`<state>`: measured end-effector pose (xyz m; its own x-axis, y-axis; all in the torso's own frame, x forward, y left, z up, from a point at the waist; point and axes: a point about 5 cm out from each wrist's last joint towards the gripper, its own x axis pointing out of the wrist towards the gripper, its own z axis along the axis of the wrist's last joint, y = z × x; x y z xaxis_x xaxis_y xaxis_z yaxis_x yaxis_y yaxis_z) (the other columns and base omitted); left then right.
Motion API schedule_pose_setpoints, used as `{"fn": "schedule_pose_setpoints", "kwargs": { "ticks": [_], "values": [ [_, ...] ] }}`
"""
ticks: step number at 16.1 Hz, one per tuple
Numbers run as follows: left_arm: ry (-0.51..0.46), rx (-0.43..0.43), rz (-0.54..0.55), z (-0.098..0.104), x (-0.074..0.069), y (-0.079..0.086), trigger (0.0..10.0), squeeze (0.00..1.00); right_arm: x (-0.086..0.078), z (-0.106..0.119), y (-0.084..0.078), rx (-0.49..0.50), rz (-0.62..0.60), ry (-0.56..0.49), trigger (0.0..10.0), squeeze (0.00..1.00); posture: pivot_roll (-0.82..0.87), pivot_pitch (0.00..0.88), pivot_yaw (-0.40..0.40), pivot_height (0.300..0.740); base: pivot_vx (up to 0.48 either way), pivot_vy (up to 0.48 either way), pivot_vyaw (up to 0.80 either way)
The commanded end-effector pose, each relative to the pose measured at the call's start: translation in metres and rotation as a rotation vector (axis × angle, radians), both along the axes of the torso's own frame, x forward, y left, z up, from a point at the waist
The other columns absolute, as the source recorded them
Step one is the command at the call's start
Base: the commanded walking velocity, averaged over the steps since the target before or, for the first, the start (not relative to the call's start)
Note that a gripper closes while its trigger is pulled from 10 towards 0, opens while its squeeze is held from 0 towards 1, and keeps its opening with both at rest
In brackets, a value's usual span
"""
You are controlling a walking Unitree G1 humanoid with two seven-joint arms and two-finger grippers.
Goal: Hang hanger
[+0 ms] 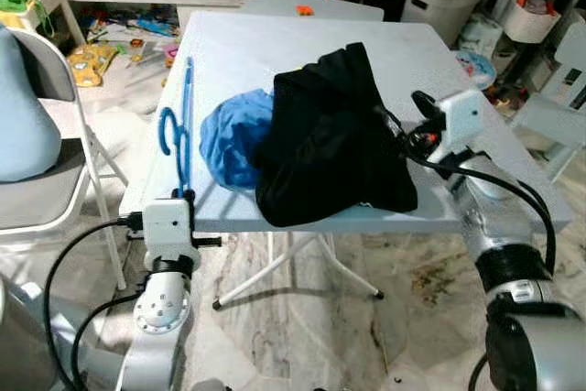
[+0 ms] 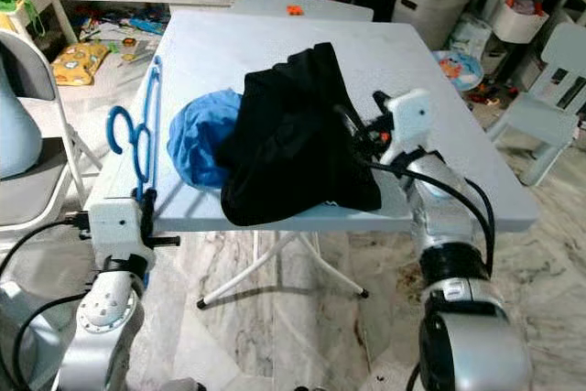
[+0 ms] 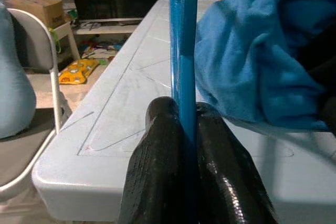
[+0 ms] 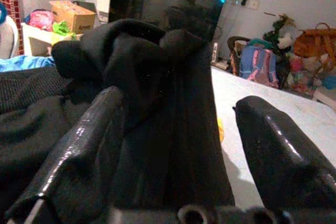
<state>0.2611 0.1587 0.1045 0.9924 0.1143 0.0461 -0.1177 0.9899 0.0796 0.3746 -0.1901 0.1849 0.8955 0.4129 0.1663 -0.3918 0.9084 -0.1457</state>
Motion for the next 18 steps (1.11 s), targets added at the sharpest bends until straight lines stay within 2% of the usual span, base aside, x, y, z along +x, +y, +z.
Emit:
{"fn": "schedule_pose_setpoints", "kwargs": {
  "ticks": [1,5,7,9,10,12,14,18],
  "values": [
    [0.043,0.009,-0.021,-0.007,-0.001,-0.001,10.0,0.0,-0.002,0.004,-0.004,0.023,-0.01,-0.015,10.0,1.0,0.14,0.065,-0.051,0.74,0.0,0.0,0.0],
    [-0.014,0.089,-0.087,0.003,0.001,-0.001,10.0,0.0,-0.01,-0.001,0.0,0.015,0.019,-0.005,10.0,1.0,0.14,0.05,-0.036,0.74,0.0,0.0,0.0],
    [-0.058,0.149,-0.121,0.01,0.004,-0.008,10.0,0.0,-0.013,0.001,0.002,0.0,0.021,-0.006,10.0,1.0,0.13,0.03,-0.035,0.74,0.0,0.0,0.0],
    [-0.069,0.141,-0.128,0.014,0.006,-0.009,10.0,0.0,-0.015,0.002,0.001,0.008,-0.006,-0.01,10.0,1.0,0.12,0.017,-0.034,0.74,0.0,0.0,0.0],
    [-0.07,0.154,-0.113,0.013,0.007,-0.006,10.0,0.0,-0.018,-0.001,0.0,0.023,-0.033,-0.006,10.0,0.0,0.11,0.014,-0.026,0.74,0.0,0.0,0.0],
    [-0.052,0.143,-0.107,0.01,0.008,-0.004,10.0,0.0,-0.023,-0.01,0.001,0.045,-0.052,0.015,10.0,0.0,0.1,0.015,-0.019,0.74,0.0,0.0,0.0],
    [-0.051,0.141,-0.124,0.01,0.009,-0.01,10.0,0.0,-0.031,-0.021,0.005,0.105,-0.08,0.05,10.0,0.0,0.09,0.017,-0.003,0.74,0.0,0.0,0.0],
    [-0.051,0.143,-0.165,0.011,0.014,-0.017,10.0,0.0,-0.036,-0.025,0.007,0.117,-0.085,0.067,10.0,0.0,0.07,0.017,0.01,0.74,0.0,0.0,0.0]
  ]
}}
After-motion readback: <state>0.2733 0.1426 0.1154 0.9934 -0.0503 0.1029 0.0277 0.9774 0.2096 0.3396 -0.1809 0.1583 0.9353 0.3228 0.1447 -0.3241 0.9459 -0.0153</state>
